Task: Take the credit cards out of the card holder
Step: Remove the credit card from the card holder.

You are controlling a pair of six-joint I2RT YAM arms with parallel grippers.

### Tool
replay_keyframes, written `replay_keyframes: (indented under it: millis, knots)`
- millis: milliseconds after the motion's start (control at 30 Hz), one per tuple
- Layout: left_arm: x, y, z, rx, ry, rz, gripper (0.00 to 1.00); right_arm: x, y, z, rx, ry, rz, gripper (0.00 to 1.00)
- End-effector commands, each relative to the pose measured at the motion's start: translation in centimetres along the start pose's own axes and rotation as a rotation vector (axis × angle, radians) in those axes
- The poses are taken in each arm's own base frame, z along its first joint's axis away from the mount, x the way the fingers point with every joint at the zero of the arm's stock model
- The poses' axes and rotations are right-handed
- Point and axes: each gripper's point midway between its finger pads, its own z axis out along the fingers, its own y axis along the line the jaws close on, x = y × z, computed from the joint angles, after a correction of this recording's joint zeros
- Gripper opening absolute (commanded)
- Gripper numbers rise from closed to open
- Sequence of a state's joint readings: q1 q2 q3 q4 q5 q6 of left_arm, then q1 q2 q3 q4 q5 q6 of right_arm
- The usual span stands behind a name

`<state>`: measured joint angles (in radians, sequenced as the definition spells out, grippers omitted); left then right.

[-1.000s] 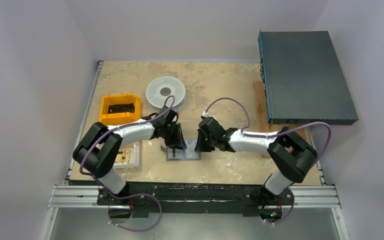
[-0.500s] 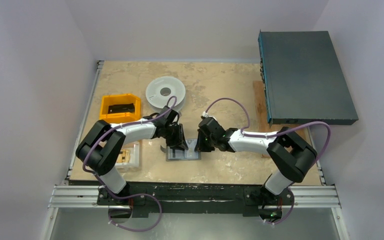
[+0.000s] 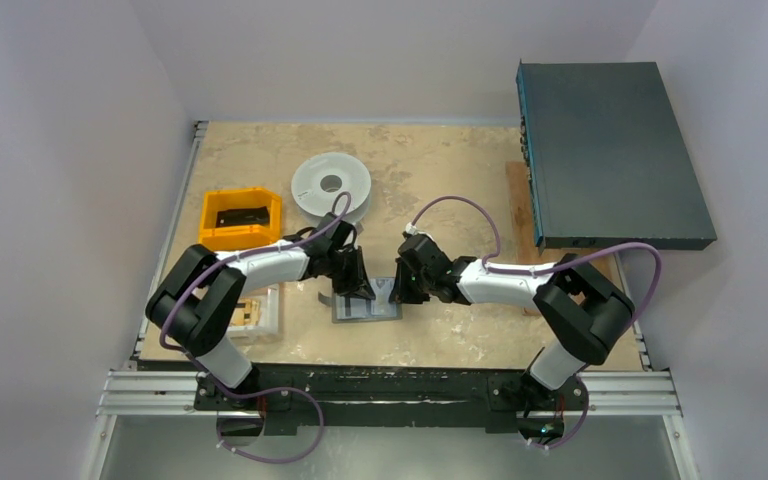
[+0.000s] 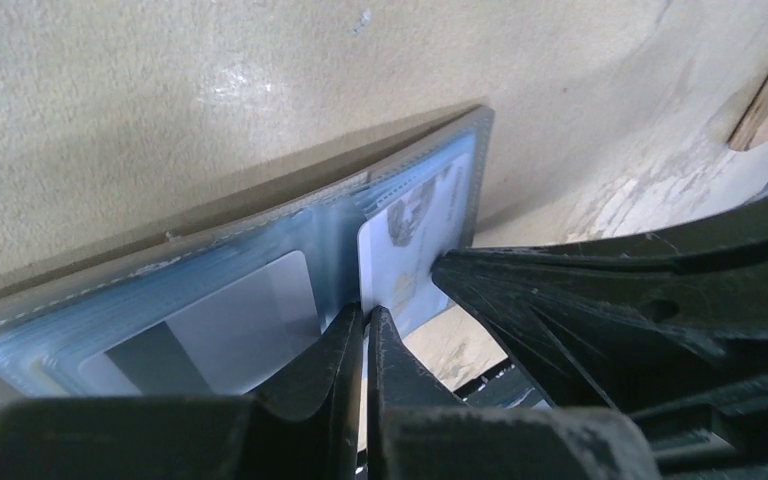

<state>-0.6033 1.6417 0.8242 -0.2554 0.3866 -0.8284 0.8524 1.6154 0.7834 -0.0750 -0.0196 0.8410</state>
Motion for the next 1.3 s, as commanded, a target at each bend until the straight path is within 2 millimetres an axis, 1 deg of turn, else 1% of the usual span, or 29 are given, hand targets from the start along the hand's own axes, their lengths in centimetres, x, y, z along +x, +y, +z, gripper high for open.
replay_keyframes:
  millis: [0,100,267,400,700,867,933,1100,1267]
  knots:
    - [-0.3,-2.1,-1.3,0.077,-0.03,0.013,0.0,2.8,-4.4,1.1,0.141,0.072,0.0,0.02]
    - [-0.5,-1.7,-1.8,0.068,-0.041,0.01,0.0,3.1,-5.1,1.2,0.153,0.08,0.011,0.02]
    - [-0.7,-0.2,-2.2,0.037,-0.04,-0.003,0.0,3.3,-5.7,1.3,0.161,0.087,0.023,0.02]
    - [-0.5,0.9,-2.4,0.004,-0.03,-0.002,0.0,3.4,-5.9,1.4,0.161,0.091,0.026,0.01]
    - [-0.1,2.4,-2.4,-0.034,-0.024,-0.018,0.0,3.5,-6.0,1.8,0.162,0.094,0.025,0.0]
    - [0.0,2.8,-2.5,-0.042,-0.025,-0.023,0.0,3.6,-6.1,2.0,0.163,0.095,0.024,0.0]
    - [0.1,3.0,-2.5,-0.048,-0.025,-0.024,0.04,3.7,-6.2,2.1,0.164,0.096,0.024,0.0]
    - [0.2,3.2,-2.4,-0.044,-0.022,-0.03,0.07,4.0,-6.0,2.1,0.15,0.112,0.026,0.0]
    - [0.3,3.1,-2.4,-0.035,-0.021,-0.036,0.08,4.1,-6.1,2.1,0.153,0.115,0.026,0.0]
